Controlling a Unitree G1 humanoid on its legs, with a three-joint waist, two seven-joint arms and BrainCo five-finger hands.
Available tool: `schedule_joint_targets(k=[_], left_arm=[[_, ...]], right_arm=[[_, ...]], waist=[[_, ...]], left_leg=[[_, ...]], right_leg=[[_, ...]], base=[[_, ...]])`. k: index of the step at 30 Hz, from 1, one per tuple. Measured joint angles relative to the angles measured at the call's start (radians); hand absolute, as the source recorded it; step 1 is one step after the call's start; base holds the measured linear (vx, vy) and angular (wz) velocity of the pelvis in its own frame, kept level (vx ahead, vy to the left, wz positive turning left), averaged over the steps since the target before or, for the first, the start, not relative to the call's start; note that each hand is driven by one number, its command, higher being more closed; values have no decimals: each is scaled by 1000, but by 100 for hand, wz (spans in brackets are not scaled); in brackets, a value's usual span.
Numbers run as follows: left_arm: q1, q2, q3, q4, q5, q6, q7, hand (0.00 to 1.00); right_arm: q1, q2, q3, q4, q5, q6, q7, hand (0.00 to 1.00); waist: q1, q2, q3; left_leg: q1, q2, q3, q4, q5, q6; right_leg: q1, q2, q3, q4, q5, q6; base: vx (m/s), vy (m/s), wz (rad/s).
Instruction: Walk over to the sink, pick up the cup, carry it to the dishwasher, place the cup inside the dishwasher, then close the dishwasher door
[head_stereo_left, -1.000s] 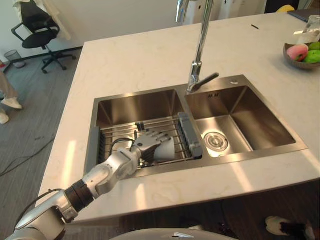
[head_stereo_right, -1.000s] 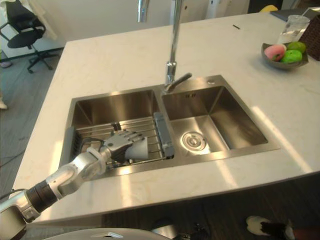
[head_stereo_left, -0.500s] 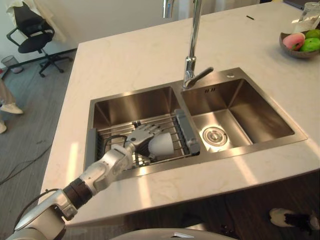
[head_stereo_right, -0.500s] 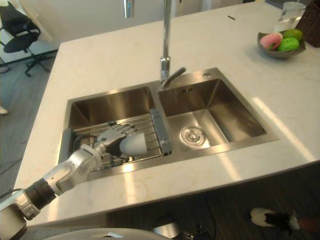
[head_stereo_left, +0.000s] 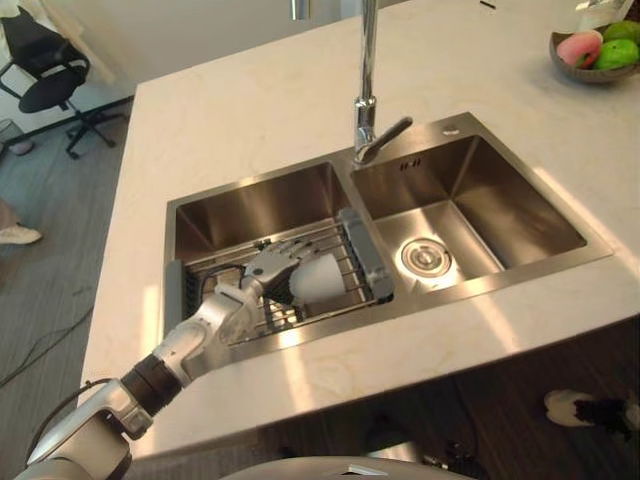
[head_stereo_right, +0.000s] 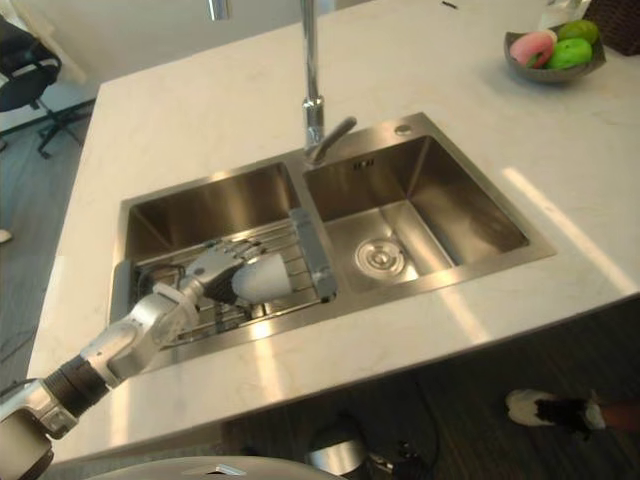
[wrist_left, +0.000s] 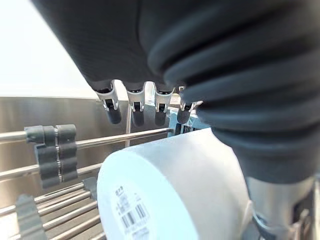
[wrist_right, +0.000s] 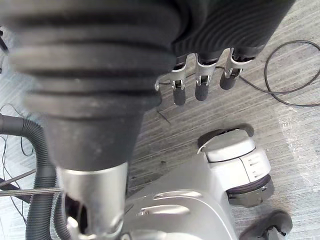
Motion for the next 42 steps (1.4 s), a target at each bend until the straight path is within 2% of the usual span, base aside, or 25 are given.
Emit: schedule_joint_targets(k=[4, 6, 9, 11, 15, 23, 26, 27, 32, 38, 39, 42], left_arm=[[0, -1, -10, -15, 0, 23, -18, 0], [-7, -6, -12, -36, 0, 49, -37, 0], [-7, -6, -20, -64, 0, 72, -69, 0], [-17, -7, -27, -63, 0, 87, -89, 0], [-39, -27, -41, -62, 0, 127, -117, 0], [-71, -62, -47, -31, -4, 172, -180, 0], [-97, -84, -39, 12, -64, 192, -213, 0], [-100, -84, -45, 31, -93, 195, -244, 0], [-94, -93, -34, 62, -204, 194, -248, 0], [-81, -110, 9, 97, -275, 158, -248, 0], [-80, -111, 17, 102, -296, 154, -248, 100], [-57, -119, 41, 110, -335, 134, -247, 100]], right_arm=[[1, 2, -3, 2, -1, 2, -4, 0], [-21, 0, -13, 30, -9, 42, -59, 0], [-24, -15, -42, 42, -9, 57, -81, 0], [-27, -20, -41, 41, -13, 57, -81, 0], [-32, -18, -41, 41, -38, 56, -84, 0], [-42, -16, -41, 41, -45, 64, -84, 0], [-51, -16, -42, 41, -45, 73, -82, 0], [-55, -16, -42, 41, -45, 75, -79, 0], [-64, -8, -46, 41, -45, 81, -78, 0], [-78, 0, -41, 41, -43, 83, -78, 0], [-81, 0, -38, 41, -43, 85, -78, 0], [-85, 0, -37, 41, -40, 97, -78, 0]], waist=[[-16, 8, 4], [-14, 37, 18], [-12, 69, 26], [-16, 77, 26], [-17, 72, 29], [-23, 68, 32], [-29, 65, 34], [-33, 63, 35], [-31, 49, 34], [-28, 29, 33], [-29, 27, 33], [-28, 24, 32]], left_leg=[[-1, 0, 0, 0, -3, 1], [-1, -3, 1, 0, -4, 2], [-7, -2, 2, 0, -4, 3], [-7, 1, 1, 0, -4, 3], [-7, 4, 2, 0, -3, 3], [-7, 4, 2, 2, -3, 3], [-7, 4, 1, 5, -3, 3], [-7, 4, 1, 5, -3, 3], [-7, 5, -3, 5, -3, 3], [-8, 5, -6, 5, -3, 4], [-8, 5, -6, 5, -3, 4], [-9, 5, -9, 5, -3, 4]], right_leg=[[-6, -1, 3, 3, 3, 4], [-10, -3, 5, 5, 4, 6], [-19, -3, 6, 10, 3, 8], [-20, 0, 6, 11, 3, 8], [-20, 2, 7, 12, 3, 8], [-20, 3, 7, 11, 2, 8], [-20, 3, 6, 11, 2, 9], [-20, 3, 6, 11, 2, 9], [-18, 3, 2, 11, 2, 10], [-16, 3, 0, 9, 1, 10], [-16, 3, -1, 9, 1, 10], [-14, 3, -4, 7, 1, 10]], base=[[-17, -6, -7], [-17, 2, -1], [0, 0, 0], [0, 0, 0], [0, 0, 0], [0, 0, 0], [0, 0, 0], [0, 0, 0], [0, 0, 1], [0, 0, 0], [0, 0, 0], [0, 0, 2]])
